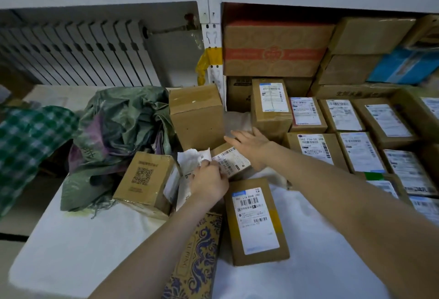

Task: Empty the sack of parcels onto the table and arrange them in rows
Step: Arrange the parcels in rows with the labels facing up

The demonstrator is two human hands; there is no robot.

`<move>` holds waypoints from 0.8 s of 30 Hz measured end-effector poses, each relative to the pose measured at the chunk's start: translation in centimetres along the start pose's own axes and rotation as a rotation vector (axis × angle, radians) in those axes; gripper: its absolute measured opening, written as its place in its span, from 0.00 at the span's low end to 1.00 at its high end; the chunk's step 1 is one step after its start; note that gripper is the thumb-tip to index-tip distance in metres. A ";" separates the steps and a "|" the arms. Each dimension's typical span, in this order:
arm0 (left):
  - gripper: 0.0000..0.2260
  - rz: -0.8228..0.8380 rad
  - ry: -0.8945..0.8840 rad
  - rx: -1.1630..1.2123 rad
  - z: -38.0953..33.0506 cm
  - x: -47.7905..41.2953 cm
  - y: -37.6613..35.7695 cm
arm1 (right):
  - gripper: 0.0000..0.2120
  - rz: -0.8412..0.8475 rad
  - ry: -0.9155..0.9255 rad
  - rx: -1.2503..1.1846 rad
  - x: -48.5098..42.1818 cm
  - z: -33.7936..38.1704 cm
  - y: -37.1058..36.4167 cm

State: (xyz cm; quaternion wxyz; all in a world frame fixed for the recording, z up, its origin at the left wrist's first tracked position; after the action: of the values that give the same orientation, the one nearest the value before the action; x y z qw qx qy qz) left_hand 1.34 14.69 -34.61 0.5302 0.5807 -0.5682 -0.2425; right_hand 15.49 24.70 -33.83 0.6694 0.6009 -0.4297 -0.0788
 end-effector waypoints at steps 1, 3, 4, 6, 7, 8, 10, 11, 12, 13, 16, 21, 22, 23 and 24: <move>0.14 -0.009 0.042 0.061 0.0 -0.2 0.0 | 0.60 0.023 0.015 0.035 -0.4 0.1 0.2; 0.14 0.008 0.075 0.115 0.1 -0.5 -0.2 | 0.61 0.031 0.025 0.045 -1.2 -0.1 0.0; 0.14 0.003 0.076 0.121 0.1 -0.7 -0.3 | 0.61 0.011 0.032 0.023 -1.3 -0.2 -0.3; 0.12 -0.057 0.106 0.204 0.1 -0.5 0.0 | 0.59 -0.060 0.065 -0.065 -0.7 -0.6 -0.7; 0.11 -0.095 0.140 0.298 -0.1 -0.4 0.3 | 0.58 -0.104 0.071 -0.135 -0.1 -0.9 -0.6; 0.10 -0.131 0.183 0.408 -0.3 -0.1 0.7 | 0.56 -0.157 0.063 -0.210 0.7 -1.2 -0.4; 0.14 -0.223 0.230 0.604 -1.2 0.5 1.7 | 0.55 -0.282 0.010 -0.333 3.3 -1.9 0.5; 0.16 -0.258 0.225 0.672 -1.7 0.8 2.1 | 0.55 -0.336 -0.018 -0.372 4.5 -2.2 0.9; 0.18 -0.272 0.201 0.738 -2.5 1.4 2.5 | 0.55 -0.377 -0.053 -0.396 6.2 -2.6 1.3; 0.19 -0.263 0.170 0.809 -3.1 2.1 2.7 | 0.56 -0.403 -0.092 -0.415 7.8 -2.7 1.6; 0.21 -0.160 0.090 0.944 -5.4 3.7 2.2 | 0.57 -0.485 -0.283 -0.582 12.7 -3.6 2.1; 0.27 0.290 -0.055 1.074 -10.7 7.5 0.3 | 0.59 -0.538 -0.607 -1.014 18.8 -3.2 0.0; 0.31 0.333 -0.060 1.129 -12.0 8.7 -0.1 | 0.60 -0.513 -0.604 -1.026 20.2 -2.5 -0.7; 0.37 0.333 -0.032 1.157 -13.1 9.6 -0.5 | 0.62 -0.472 -0.594 -1.014 21.3 -1.8 -1.5; 0.44 0.309 0.026 1.156 -14.1 10.5 -1.0 | 0.63 -0.421 -0.590 -0.993 22.4 -1.1 -2.3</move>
State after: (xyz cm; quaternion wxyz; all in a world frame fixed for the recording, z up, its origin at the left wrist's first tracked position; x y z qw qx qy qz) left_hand 16.74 9.66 -27.63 0.1643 0.6885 -0.6795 0.1930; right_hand 30.96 10.98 -24.95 0.6924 0.2421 -0.3807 -0.5630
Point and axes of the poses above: each hand's wrist, its own x-axis away from the middle knuckle, its own y-axis out of the back of the hand, z = x × y, the point moved 1 cm from there along -x, towards the middle knuckle, and after that the axes turned 8 degrees about y, right-handed, at the moved point
